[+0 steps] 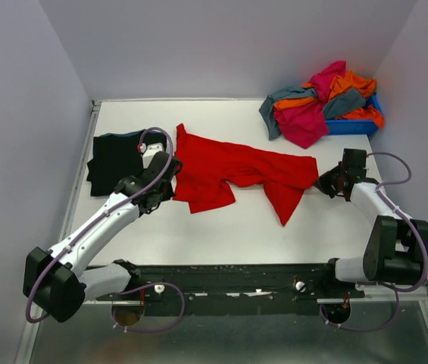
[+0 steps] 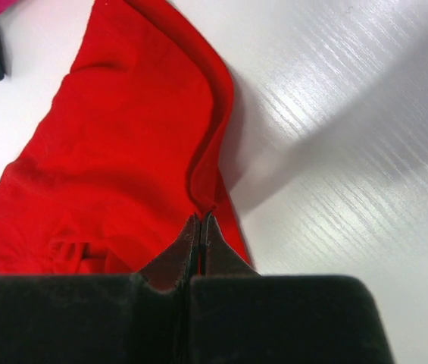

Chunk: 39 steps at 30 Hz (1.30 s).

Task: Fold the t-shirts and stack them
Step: Flatten out the tshirt

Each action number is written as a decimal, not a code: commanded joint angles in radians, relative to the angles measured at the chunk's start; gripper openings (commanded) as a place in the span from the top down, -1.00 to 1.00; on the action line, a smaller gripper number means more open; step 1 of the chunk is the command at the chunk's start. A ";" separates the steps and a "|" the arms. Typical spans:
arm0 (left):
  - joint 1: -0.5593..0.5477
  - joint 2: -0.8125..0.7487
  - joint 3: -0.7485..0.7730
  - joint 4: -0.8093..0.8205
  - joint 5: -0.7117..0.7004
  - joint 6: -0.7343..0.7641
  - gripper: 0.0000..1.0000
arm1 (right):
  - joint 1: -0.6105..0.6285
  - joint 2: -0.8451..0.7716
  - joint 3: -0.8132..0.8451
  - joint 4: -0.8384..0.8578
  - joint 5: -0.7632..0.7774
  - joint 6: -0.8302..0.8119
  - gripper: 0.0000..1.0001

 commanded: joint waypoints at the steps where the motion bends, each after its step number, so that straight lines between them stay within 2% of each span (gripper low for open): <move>1: -0.003 0.045 -0.041 0.010 -0.003 -0.029 1.00 | -0.004 -0.024 -0.009 0.037 -0.003 -0.009 0.99; 2: -0.003 0.065 -0.047 0.071 0.028 -0.025 0.83 | -0.003 -0.022 -0.009 0.037 -0.005 -0.009 0.99; 5: -0.001 0.138 -0.057 0.196 0.079 -0.045 -0.01 | -0.003 -0.016 -0.011 0.039 -0.006 -0.014 0.99; 6: 0.003 0.160 -0.061 0.222 0.073 -0.054 -0.06 | -0.003 -0.014 -0.009 0.039 -0.010 -0.014 0.99; 13: 0.131 0.257 -0.132 0.391 0.177 -0.079 -0.08 | -0.004 -0.001 -0.006 0.042 -0.028 -0.015 0.99; 22: 0.149 0.412 -0.074 0.422 0.250 -0.029 -0.22 | -0.003 0.016 -0.005 0.047 -0.040 -0.012 0.99; 27: 0.151 0.456 -0.060 0.399 0.237 -0.039 -0.24 | -0.003 0.019 -0.002 0.048 -0.048 -0.017 0.99; 30: 0.152 0.497 -0.057 0.409 0.246 -0.042 -0.18 | -0.003 0.016 0.000 0.048 -0.049 -0.017 0.99; 39: 0.152 0.567 -0.063 0.501 0.301 -0.079 0.32 | -0.003 0.019 0.001 0.047 -0.051 -0.018 0.99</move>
